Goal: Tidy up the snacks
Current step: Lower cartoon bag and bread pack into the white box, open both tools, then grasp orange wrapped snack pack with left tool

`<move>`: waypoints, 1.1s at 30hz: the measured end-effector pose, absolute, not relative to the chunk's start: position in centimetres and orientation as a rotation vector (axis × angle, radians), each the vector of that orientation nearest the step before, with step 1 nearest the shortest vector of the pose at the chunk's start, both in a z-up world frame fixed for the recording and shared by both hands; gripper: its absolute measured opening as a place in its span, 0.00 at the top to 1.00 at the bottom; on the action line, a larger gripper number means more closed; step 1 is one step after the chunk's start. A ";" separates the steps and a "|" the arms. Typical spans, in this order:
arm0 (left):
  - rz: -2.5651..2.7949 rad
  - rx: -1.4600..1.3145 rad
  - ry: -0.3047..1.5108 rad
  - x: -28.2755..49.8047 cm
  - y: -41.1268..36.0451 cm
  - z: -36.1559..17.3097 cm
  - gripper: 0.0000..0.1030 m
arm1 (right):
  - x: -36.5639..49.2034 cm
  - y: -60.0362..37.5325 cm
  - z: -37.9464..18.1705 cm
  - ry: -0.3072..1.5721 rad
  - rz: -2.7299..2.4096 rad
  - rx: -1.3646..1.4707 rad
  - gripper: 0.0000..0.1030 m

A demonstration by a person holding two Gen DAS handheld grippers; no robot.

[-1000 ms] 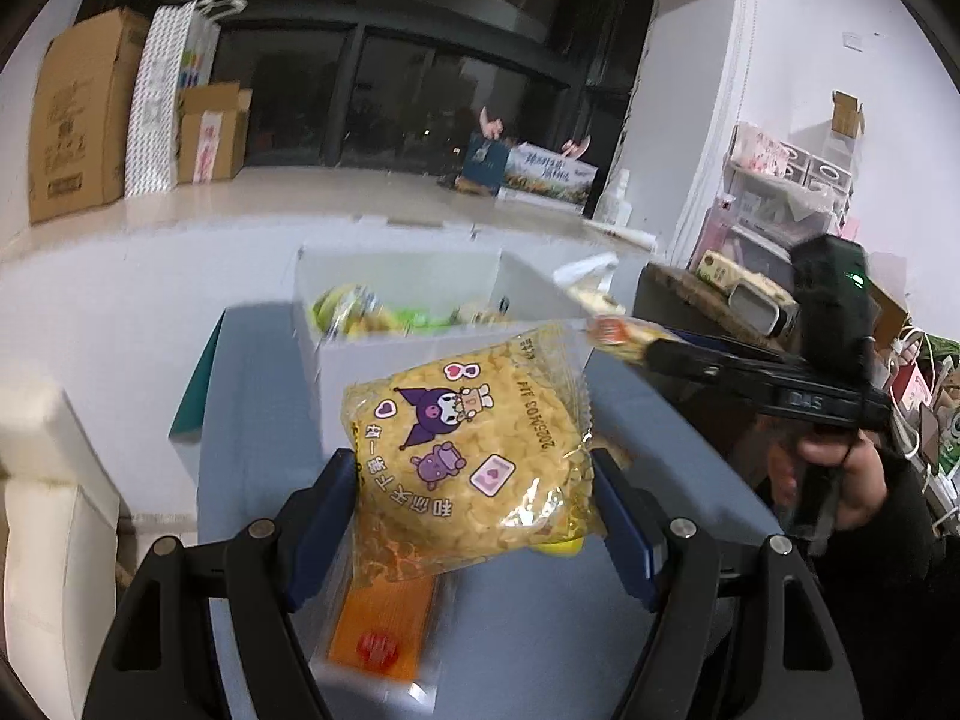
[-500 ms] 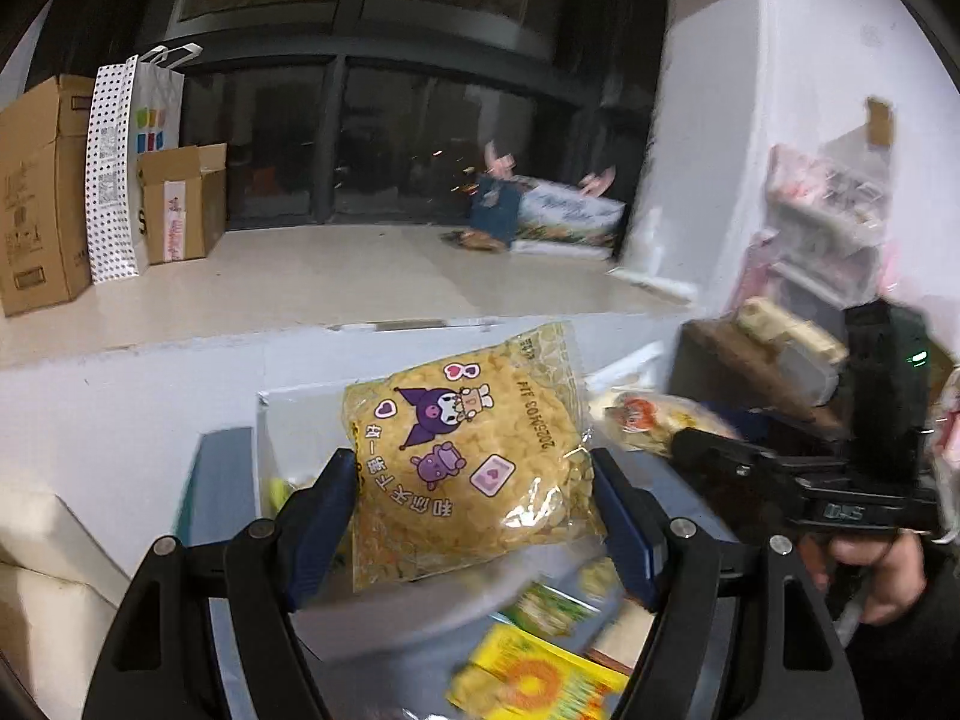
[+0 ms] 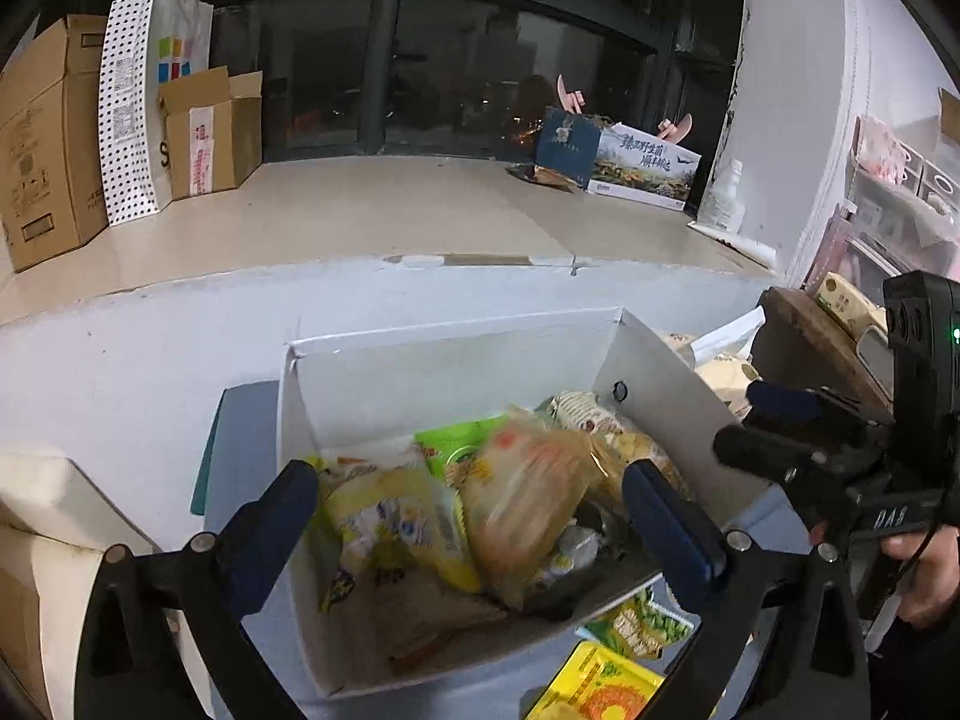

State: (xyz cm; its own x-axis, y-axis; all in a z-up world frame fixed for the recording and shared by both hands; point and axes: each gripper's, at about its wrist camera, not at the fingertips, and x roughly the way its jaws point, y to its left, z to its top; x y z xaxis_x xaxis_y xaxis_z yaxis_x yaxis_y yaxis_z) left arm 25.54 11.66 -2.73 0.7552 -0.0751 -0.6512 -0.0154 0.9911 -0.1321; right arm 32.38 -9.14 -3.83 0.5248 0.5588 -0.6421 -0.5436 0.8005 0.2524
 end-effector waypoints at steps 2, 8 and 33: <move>-0.036 -0.132 0.706 24.8 11.7 -2.3 0.00 | 32.0 -9.6 -3.5 0.764 0.645 0.025 0.00; -0.065 -0.076 0.667 20.0 10.8 -0.4 0.00 | 28.6 -10.9 -0.9 0.682 0.677 0.021 0.00; -0.168 0.014 1.052 8.5 7.9 -15.7 0.00 | 10.1 -18.8 -3.6 0.567 0.671 0.106 0.00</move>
State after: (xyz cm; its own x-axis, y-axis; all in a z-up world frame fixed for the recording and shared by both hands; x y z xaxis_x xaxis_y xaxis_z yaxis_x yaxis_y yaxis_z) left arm 8.54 7.93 -15.71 0.4842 -0.1311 -0.8651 0.1445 0.9871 -0.0687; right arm 10.11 -18.82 -3.63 0.6387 0.6147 -0.4628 -0.5583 0.7841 0.2710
